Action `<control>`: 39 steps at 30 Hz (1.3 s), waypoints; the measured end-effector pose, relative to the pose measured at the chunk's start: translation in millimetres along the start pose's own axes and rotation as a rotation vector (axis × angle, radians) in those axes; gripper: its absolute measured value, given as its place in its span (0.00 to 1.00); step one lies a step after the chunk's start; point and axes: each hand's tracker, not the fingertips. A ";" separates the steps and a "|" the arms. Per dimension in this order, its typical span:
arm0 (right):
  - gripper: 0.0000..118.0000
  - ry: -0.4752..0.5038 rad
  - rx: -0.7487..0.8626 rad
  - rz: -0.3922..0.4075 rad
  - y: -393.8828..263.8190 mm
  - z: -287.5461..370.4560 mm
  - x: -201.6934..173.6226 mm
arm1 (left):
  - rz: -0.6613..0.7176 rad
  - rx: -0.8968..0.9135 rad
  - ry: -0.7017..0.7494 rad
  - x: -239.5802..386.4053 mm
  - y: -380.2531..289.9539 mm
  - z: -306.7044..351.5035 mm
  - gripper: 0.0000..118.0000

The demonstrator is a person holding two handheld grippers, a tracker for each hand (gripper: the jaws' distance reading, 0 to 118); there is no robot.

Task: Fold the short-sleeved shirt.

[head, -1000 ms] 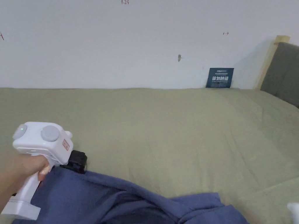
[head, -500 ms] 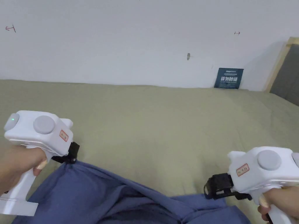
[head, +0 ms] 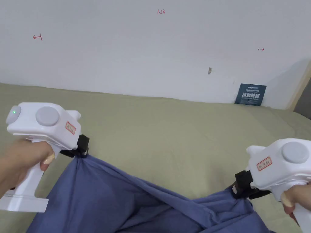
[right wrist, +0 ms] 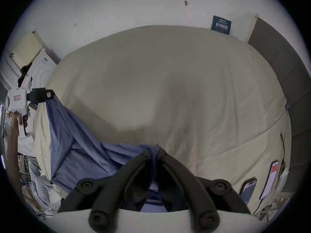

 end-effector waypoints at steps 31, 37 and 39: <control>0.05 0.014 0.550 0.001 190.8 242.9 -75.9 | 0.064 0.500 0.177 -39.7 120.9 289.1 0.06; 0.05 0.042 0.568 -0.028 209.5 253.0 -79.2 | 0.084 0.538 0.183 -47.7 130.5 300.6 0.06; 0.05 0.032 0.532 -0.028 208.2 245.0 -79.2 | 0.085 0.532 0.179 -50.7 127.3 296.2 0.06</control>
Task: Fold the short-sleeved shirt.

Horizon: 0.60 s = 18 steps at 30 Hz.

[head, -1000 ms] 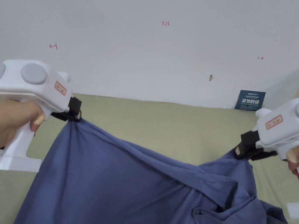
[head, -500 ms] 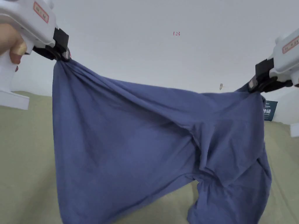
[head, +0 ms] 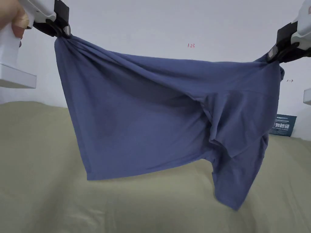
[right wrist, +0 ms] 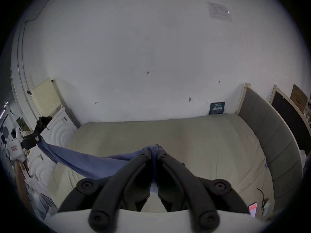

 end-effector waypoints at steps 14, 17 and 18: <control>0.05 -0.013 -0.273 0.018 -117.2 4.2 33.5 | -0.033 -0.140 -0.105 -12.0 -114.8 17.8 0.06; 0.05 -0.014 -0.317 0.022 -146.3 12.4 43.5 | -0.058 -0.164 -0.113 -15.5 -144.7 23.9 0.06; 0.05 -0.015 -0.330 0.025 -157.6 15.1 46.5 | -0.055 -0.182 -0.116 -17.4 -154.6 26.3 0.06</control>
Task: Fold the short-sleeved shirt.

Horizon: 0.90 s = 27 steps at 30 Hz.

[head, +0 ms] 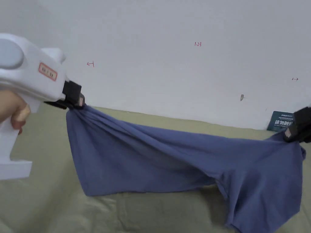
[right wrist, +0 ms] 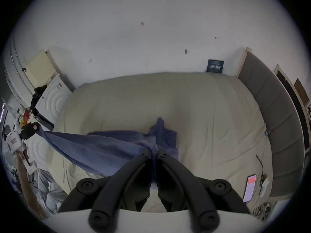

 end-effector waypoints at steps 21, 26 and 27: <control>0.05 0.056 -0.314 -0.104 -240.0 -59.7 41.5 | 0.230 -0.336 -0.091 -2.1 -282.4 39.6 0.06; 0.05 0.083 -0.321 -0.173 -292.8 -54.9 50.8 | 0.276 -0.363 -0.085 -3.2 -328.3 52.8 0.06; 0.05 0.086 -0.316 -0.180 -302.7 -51.7 52.2 | 0.280 -0.369 -0.087 -2.7 -334.4 57.0 0.06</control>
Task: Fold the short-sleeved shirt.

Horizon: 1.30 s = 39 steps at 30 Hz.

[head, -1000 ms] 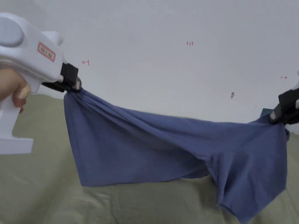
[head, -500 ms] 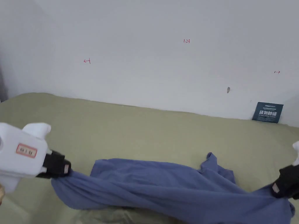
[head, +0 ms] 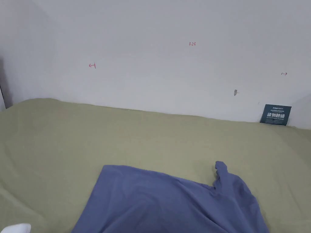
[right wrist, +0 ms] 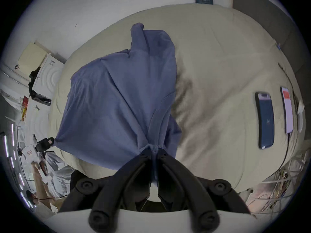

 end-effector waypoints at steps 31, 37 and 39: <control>0.00 -0.086 0.231 0.066 8.3 -31.9 -10.4 | -0.137 0.074 0.117 45.6 91.1 -67.4 0.00; 0.00 -0.122 0.240 0.091 58.9 -42.0 -17.9 | -0.182 0.061 0.166 58.8 235.0 -144.2 0.00; 0.00 -0.120 0.255 0.099 69.2 -38.5 -17.5 | -0.188 0.041 0.218 61.1 275.0 -173.2 0.09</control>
